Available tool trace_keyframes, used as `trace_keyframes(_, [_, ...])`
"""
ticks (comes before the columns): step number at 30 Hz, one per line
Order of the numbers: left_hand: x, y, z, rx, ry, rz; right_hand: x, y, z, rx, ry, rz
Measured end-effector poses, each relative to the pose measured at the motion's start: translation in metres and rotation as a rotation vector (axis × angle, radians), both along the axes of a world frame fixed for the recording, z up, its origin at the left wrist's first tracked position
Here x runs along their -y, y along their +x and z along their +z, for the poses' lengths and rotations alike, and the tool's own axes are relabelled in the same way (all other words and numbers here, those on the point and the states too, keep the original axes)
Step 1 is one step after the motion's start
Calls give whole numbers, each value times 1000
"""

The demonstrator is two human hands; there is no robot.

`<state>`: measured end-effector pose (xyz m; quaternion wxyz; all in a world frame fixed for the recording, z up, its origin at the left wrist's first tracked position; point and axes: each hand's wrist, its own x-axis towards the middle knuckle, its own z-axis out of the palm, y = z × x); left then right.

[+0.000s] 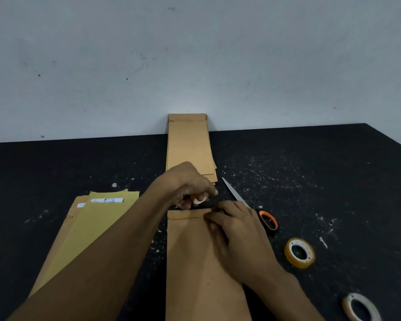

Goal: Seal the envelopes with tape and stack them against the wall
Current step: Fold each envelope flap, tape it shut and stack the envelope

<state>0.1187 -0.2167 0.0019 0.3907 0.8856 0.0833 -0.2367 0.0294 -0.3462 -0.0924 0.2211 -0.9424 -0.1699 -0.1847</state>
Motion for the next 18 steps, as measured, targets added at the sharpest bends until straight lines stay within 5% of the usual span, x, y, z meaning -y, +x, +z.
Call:
trace_keyframes(8, [-14,1,2,-139,-61,25,1,-1,0,-2,46,13])
trace_keyframes(12, [-31,-11,5,-194,-270,11,1,-2,3,-5,52,21])
trace_keyframes(18, [-48,-44,-3,-23,-669,83,2,1,5,-52,34,29])
